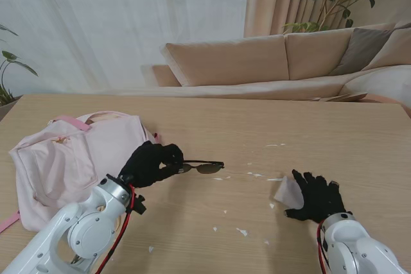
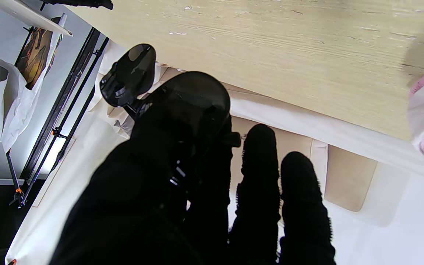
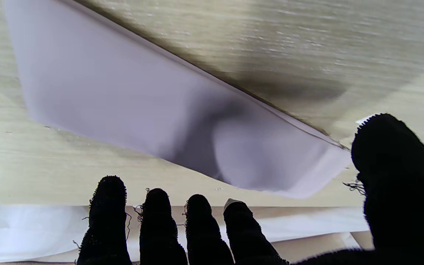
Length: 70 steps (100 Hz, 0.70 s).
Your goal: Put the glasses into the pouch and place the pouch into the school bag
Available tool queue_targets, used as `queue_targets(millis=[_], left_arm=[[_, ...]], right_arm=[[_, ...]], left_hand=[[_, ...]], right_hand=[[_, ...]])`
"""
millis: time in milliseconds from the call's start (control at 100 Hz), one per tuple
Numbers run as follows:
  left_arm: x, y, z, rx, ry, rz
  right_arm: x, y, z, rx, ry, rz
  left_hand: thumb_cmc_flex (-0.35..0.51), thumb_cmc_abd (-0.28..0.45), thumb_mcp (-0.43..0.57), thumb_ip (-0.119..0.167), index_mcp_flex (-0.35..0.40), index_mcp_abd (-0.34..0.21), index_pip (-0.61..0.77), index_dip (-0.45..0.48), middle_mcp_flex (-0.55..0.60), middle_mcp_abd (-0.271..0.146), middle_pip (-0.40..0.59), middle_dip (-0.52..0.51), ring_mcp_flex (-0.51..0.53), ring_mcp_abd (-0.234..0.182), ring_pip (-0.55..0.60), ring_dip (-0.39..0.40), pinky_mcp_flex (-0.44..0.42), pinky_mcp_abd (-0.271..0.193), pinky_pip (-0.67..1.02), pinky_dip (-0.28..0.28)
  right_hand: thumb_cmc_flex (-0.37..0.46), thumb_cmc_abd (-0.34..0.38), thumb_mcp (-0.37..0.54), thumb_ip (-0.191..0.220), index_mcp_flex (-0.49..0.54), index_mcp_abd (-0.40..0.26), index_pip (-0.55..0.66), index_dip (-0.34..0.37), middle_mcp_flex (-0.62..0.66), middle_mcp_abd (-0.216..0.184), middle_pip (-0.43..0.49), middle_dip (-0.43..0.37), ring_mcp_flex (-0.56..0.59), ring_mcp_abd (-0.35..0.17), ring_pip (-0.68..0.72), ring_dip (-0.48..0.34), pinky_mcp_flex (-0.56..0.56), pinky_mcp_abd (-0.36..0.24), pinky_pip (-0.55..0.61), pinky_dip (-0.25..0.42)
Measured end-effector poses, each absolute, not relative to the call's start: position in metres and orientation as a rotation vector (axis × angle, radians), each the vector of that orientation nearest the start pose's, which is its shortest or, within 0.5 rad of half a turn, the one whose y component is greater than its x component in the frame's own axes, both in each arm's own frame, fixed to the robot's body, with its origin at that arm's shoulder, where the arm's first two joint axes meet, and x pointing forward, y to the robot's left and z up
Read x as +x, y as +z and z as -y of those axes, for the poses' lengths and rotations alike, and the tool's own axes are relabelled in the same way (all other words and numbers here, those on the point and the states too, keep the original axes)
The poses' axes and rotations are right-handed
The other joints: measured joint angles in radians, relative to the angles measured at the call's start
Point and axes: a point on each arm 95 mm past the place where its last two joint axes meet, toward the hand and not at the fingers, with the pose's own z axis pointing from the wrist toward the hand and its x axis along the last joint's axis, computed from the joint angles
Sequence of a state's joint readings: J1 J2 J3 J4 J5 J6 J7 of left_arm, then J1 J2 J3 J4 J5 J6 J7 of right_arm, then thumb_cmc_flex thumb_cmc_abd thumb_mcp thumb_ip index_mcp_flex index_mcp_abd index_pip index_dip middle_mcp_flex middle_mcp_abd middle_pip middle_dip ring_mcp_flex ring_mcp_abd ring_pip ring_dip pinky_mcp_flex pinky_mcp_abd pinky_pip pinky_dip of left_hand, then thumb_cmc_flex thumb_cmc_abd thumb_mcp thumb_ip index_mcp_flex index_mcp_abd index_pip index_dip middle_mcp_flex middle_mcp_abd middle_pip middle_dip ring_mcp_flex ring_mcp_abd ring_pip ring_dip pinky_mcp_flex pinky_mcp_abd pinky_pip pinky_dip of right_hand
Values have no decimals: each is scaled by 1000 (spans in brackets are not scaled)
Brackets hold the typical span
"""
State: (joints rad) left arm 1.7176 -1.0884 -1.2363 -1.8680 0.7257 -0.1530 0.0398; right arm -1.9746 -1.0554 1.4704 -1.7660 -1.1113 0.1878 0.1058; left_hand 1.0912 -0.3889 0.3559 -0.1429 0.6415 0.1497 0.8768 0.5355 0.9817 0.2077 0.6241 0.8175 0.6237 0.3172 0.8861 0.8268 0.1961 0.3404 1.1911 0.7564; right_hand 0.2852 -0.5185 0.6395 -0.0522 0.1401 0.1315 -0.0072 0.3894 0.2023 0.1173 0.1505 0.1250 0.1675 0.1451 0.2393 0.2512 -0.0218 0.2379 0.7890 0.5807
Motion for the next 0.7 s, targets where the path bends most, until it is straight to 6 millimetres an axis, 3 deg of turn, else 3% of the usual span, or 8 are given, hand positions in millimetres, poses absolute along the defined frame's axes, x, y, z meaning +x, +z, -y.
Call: queue_targets(millis=[120, 260, 420, 570, 700], left_arm=[[348, -272, 46, -1265, -1958, -1403], [348, -272, 46, -1266, -1956, -1405], [348, -272, 47, -1267, -1955, -1409], [349, -271, 47, -1266, -1955, -1409], [349, -271, 47, -1265, -1956, -1407]], right_arm=[[303, -379, 96, 1480, 952, -1502], [306, -385, 97, 1494, 942, -1505], [308, -389, 97, 1497, 942, -1491], [311, -390, 94, 1491, 954, -1484], [315, -392, 90, 1491, 962, -1492]], left_hand=[[0, 0, 0, 0, 0, 0, 0, 0, 0, 0, 0, 0, 0, 0, 0, 0, 0, 0, 0, 0], [0, 0, 6, 0, 0, 0, 0, 3, 0, 2, 0, 0, 0, 0, 0, 0, 0, 0, 0, 0], [0, -1, 7, 0, 0, 0, 0, 4, 0, 3, 0, 0, 0, 0, 0, 0, 0, 0, 0, 0], [0, -1, 7, -6, 0, 0, 0, 4, 0, 3, 0, 0, 0, 0, 0, 0, 0, 0, 0, 0], [0, -1, 8, -7, 0, 0, 0, 4, 0, 3, 0, 0, 0, 0, 0, 0, 0, 0, 0, 0]], right_hand=[[0, -19, 2, 0, 0, 25, 0, 28, 0, 0, 53, 20, 0, 0, 8, 0, 1, -1, 0, 0], [-24, -32, 36, 1, 0, 41, 1, 174, 0, 0, 153, 62, 14, 0, 40, 25, 15, -11, 14, 8], [-24, -49, 53, 1, 0, 41, 100, 329, 0, 0, 250, 99, 14, 0, 63, 35, 26, -12, 48, 25], [-24, -52, 53, 1, 0, 41, 215, 366, 0, -1, 321, 122, 16, 0, 76, 44, 30, -12, 52, 27], [-24, -52, 53, 1, 0, 42, 267, 378, 0, -1, 327, 126, 40, 0, 88, 49, 36, -12, 70, 27]])
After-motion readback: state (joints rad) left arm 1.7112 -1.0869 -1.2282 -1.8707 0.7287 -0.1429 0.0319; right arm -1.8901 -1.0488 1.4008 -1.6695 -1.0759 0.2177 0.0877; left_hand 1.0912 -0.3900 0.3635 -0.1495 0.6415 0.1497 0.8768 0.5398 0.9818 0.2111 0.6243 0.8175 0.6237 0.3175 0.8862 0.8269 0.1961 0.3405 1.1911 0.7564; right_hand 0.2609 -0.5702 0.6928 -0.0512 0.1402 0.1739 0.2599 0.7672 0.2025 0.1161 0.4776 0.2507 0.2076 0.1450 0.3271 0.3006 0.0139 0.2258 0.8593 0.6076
